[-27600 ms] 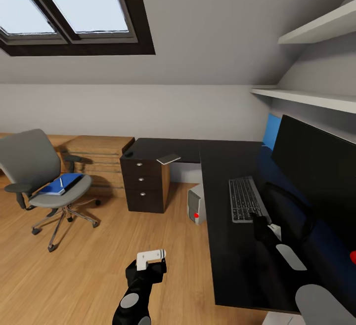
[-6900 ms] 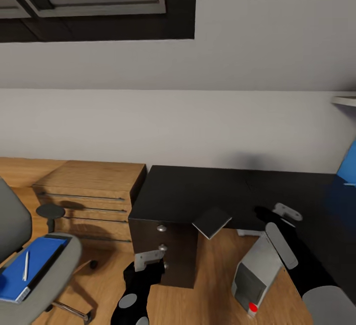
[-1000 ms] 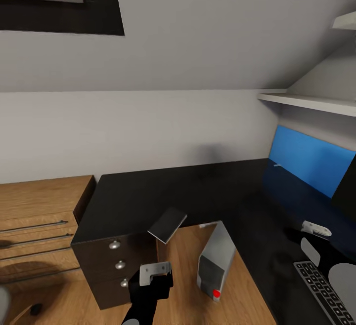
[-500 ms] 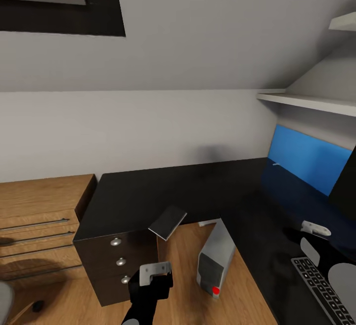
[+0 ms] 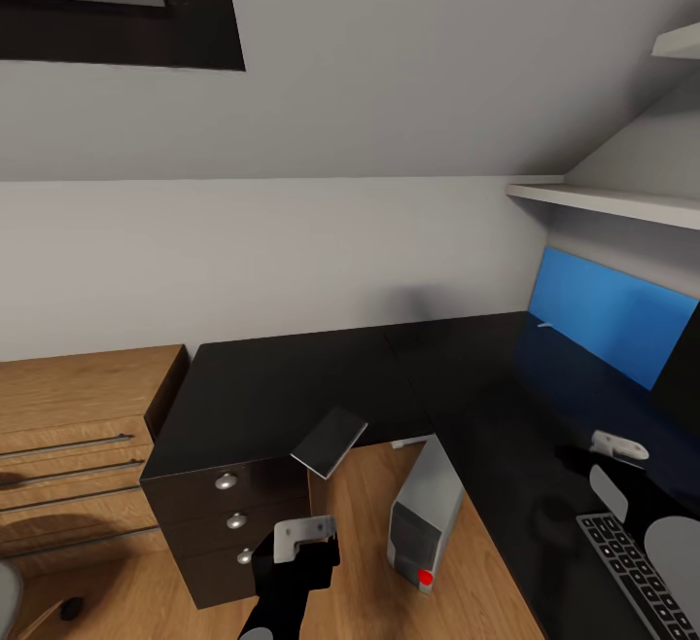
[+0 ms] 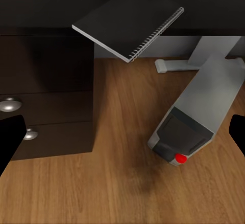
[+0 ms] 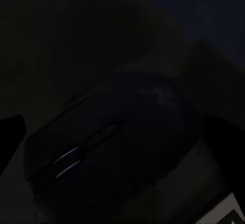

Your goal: In the bedroom, organize the workspace by keeping the computer under the desk, ensuring the monitor is on the desk, placing the keyboard on the desk next to the monitor, placing the mouse on the desk next to the keyboard, moving the folder from the swivel chair onto the desk next to the mouse, stacking the notebook on top of the folder with the pen on top of the notebook, and positioning the swivel chair next to the desk.

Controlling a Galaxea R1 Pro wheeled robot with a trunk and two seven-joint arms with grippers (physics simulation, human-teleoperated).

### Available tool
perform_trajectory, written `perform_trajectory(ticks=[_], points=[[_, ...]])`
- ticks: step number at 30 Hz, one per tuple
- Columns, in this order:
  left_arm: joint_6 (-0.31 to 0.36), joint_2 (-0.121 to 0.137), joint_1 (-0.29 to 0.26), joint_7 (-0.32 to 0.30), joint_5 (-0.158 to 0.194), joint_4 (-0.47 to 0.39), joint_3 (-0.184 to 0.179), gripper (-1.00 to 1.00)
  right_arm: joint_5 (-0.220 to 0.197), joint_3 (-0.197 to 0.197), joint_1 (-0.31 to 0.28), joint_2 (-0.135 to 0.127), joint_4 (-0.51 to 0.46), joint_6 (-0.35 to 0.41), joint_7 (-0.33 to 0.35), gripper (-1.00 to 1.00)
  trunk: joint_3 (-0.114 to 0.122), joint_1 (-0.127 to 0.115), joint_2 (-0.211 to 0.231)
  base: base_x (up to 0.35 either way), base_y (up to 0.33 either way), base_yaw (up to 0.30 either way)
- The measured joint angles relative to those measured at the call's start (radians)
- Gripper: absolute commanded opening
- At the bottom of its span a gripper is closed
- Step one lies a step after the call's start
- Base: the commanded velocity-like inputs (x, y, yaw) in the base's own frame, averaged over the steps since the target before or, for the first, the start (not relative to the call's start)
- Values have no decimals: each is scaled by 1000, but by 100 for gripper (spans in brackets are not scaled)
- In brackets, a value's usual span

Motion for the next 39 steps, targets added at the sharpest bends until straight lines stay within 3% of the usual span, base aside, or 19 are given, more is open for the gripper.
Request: perform_trajectory(ticks=[13,30,31,39], points=[[0,0,0,0,0,-1,-1,100,2,0,0,1,-45,92,0,-100,0,0,0,0,0,0],[0,0,0,0,0,-1,-1,100,1,0,0,1,-46,97,-1,-100,0,0,0,0,0,0],[0,0,0,0,0,-1,-1,100,1,0,0,1,-46,97,-1,100,0,0,0,0,0,0],[0,0,0,0,0,-1,0,100,-2,-1,0,1,-46,98,3,100,0,0,0,0,0,0]])
